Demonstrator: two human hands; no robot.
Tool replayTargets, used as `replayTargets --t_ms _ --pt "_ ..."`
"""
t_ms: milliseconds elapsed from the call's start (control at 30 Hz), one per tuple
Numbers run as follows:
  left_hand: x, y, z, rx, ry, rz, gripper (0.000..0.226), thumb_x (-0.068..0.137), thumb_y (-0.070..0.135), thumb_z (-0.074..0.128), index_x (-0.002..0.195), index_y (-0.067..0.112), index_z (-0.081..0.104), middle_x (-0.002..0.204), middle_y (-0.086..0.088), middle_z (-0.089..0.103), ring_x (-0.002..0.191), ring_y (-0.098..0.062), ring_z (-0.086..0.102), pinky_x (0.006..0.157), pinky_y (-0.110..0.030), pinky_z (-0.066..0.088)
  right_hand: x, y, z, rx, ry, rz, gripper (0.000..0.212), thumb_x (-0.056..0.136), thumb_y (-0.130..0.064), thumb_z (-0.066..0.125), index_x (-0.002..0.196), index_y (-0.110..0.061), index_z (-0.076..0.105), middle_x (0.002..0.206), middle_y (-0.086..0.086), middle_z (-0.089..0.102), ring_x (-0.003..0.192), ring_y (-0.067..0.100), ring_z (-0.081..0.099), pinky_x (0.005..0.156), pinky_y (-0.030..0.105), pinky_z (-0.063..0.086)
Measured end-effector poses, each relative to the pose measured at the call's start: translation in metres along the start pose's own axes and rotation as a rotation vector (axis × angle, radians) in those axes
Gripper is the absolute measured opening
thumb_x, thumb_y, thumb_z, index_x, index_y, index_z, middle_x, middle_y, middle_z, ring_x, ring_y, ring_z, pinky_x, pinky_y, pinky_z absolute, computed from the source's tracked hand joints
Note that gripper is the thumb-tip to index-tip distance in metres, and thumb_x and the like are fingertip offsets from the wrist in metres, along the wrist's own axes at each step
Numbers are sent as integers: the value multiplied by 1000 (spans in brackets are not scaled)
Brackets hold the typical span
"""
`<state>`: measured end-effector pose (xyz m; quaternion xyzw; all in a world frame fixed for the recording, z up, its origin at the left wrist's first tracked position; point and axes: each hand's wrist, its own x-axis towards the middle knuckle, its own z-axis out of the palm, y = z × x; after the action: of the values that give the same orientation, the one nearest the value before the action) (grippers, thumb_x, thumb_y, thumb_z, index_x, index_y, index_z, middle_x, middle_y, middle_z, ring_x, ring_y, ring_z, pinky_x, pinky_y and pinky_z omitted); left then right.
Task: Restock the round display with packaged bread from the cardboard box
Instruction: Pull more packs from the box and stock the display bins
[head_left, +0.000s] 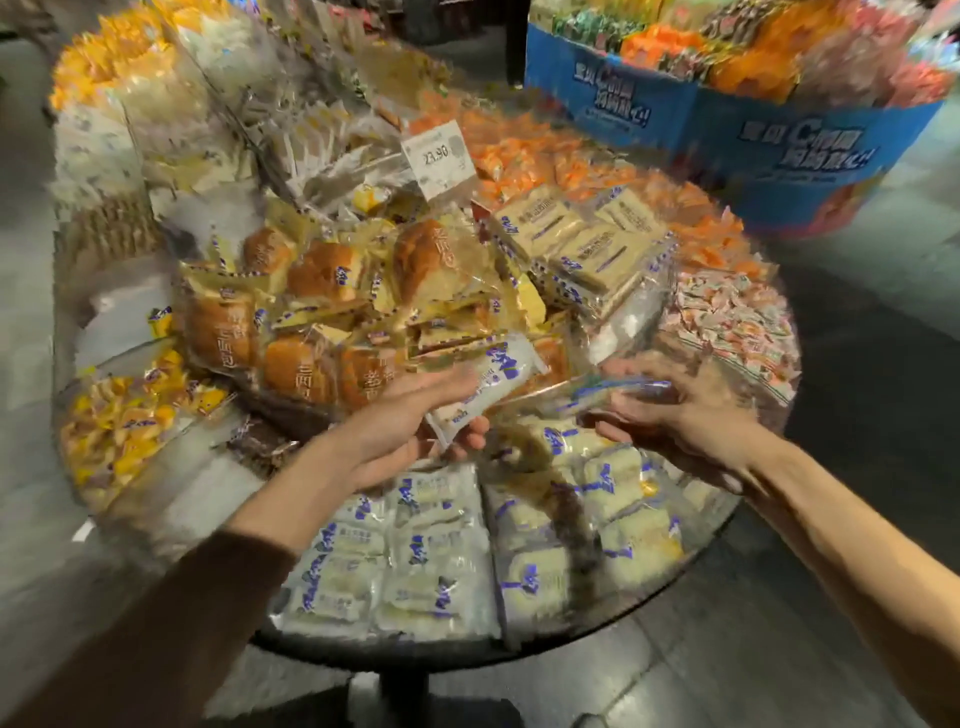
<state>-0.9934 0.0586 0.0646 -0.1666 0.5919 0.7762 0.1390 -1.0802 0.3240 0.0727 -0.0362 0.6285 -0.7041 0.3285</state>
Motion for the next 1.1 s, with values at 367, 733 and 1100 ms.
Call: replayTargets --t_ms 367,733,1100 --pt "-20 -75 24 -104 203 -113 53 67 37 87 115 19 74 127 3 66 112 -14 58 101 -38 45 1 33 -34 -8 6 123 71 65 -28 79 128 -6 56 106 14 63 91 22 62 80 40 61" --pt "-43 -144 4 -320 529 -116 52 86 1 72 126 19 44 97 -16 63 69 -18 67 66 -31 58 20 65 0 48 -27 222 59 69 -33 82 119 -8 63 106 11 73 85 18 70 69 31 61" --pt "-56 -197 -87 236 967 -82 69 90 22 71 145 33 31 103 -13 71 90 -27 73 79 -38 60 35 68 37 -72 -145 243 61 78 -31 72 131 -6 57 121 14 70 104 25 67 86 38 54"
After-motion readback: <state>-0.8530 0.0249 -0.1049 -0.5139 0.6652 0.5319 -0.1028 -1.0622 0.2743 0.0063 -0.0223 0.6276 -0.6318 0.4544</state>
